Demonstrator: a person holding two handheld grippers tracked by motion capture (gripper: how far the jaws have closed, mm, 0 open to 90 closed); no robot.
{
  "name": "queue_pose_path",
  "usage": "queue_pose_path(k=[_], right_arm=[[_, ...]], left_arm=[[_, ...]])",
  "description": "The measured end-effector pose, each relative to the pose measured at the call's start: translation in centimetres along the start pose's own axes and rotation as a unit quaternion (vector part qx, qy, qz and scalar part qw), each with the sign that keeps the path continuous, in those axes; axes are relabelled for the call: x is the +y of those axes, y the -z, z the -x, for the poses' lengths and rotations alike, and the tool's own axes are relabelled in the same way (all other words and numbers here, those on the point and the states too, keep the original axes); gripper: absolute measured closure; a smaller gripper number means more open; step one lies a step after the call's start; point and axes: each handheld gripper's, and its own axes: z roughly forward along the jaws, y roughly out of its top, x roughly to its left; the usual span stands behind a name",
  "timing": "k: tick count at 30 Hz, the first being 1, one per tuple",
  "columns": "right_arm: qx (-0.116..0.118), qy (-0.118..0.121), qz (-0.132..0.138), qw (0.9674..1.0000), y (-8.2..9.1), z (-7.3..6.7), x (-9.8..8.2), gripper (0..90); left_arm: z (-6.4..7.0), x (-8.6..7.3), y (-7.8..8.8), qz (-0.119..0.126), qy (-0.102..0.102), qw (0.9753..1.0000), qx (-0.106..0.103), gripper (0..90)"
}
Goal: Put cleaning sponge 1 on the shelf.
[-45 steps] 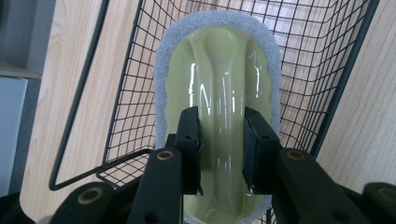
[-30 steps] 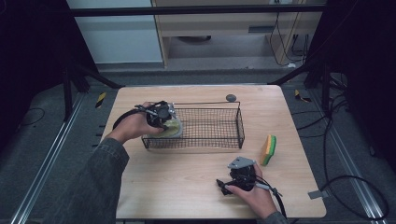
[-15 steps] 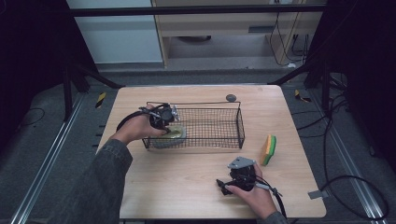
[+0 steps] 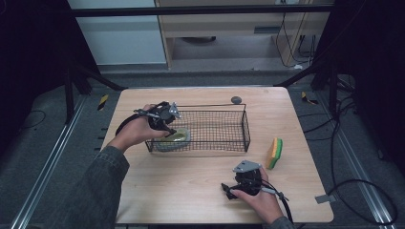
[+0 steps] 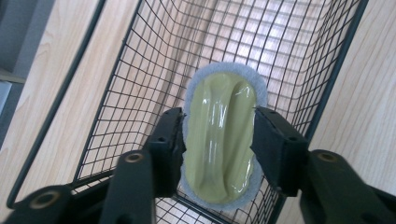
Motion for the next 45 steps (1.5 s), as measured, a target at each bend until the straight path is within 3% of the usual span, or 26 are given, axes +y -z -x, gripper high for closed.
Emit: queue_pose_path(k=[5,6,7,8,11,16,18,22,23,24,27,30,32,34,38,41,42,45], right_arm=[[0.002,0.004,0.001,1.0,0.0,0.0,0.0,2.9],[0.002,0.007,-0.001,1.0,0.2,-0.1,0.1,5.0],[0.002,0.007,-0.001,1.0,0.2,-0.1,0.1,5.0],[-0.002,0.018,0.005,0.9998,0.6,-0.3,0.3,6.5],[0.002,0.011,0.02,0.9997,1.4,-0.3,0.7,8.4],[0.004,0.011,0.03,0.9995,3.2,0.0,0.7,9.2],[0.004,0.014,0.03,0.9995,3.6,0.1,0.7,9.2],[0.007,0.022,0.035,0.9991,6.5,0.6,0.6,9.0],[0.007,0.022,0.035,0.9991,6.5,0.6,0.6,9.0],[0.007,0.029,0.037,0.9989,8.0,0.8,0.6,8.3],[0.004,0.036,0.037,0.9987,9.2,1.1,0.5,8.0],[-0.003,0.05,0.028,0.9984,11.6,1.9,0.4,7.1],[-0.005,0.052,0.021,0.9984,12.5,2.4,0.4,6.8],[-0.006,0.051,0.018,0.9985,12.8,2.7,0.4,6.5],[-0.008,0.053,-0.002,0.9986,14.0,4.0,0.5,5.4],[-0.014,0.064,-0.026,0.9975,14.6,5.4,0.9,5.2],[-0.016,0.067,-0.032,0.9971,14.6,5.7,1.0,5.0],[-0.029,0.08,-0.043,0.9954,14.9,6.6,1.4,5.6]], left_arm=[[0.2,0.0,0.4,0.008,0.011,0.9999,0.008,43.0],[0.2,0.0,0.5,0.008,0.014,0.9998,0.008,34.6],[0.3,0.0,0.6,0.012,0.019,0.9997,0.011,34.6],[0.5,-0.1,0.7,0.021,0.027,0.9994,0.009,28.5],[0.9,-0.3,0.7,0.026,0.038,0.9989,0.008,18.6],[1.7,-1.0,1.2,0.036,0.058,0.9977,0.004,9.4],[2.0,-1.2,1.4,0.039,0.062,0.9973,0.004,8.6],[3.0,-2.3,2.5,0.062,0.083,0.9946,0.007,6.4],[3.0,-2.3,2.5,0.062,0.083,0.9946,0.007,6.3],[3.3,-2.6,2.8,0.065,0.087,0.9941,0.01,6.2],[3.8,-3.2,3.5,0.07,0.092,0.9931,0.021,5.4],[4.4,-4.3,4.6,0.081,0.116,0.9895,0.03,4.2],[4.6,-4.8,4.9,0.081,0.121,0.9888,0.033,4.3],[4.7,-5.1,5.1,0.083,0.124,0.9882,0.035,4.3],[5.1,-6.5,5.8,0.09,0.144,0.9845,0.043,4.2],[5.5,-7.5,6.2,0.084,0.147,0.9848,0.04,4.1],[5.7,-8.1,6.4,0.088,0.157,0.9825,0.048,4.2],[5.8,-8.9,6.5,0.094,0.167,0.9806,0.04,4.2]])
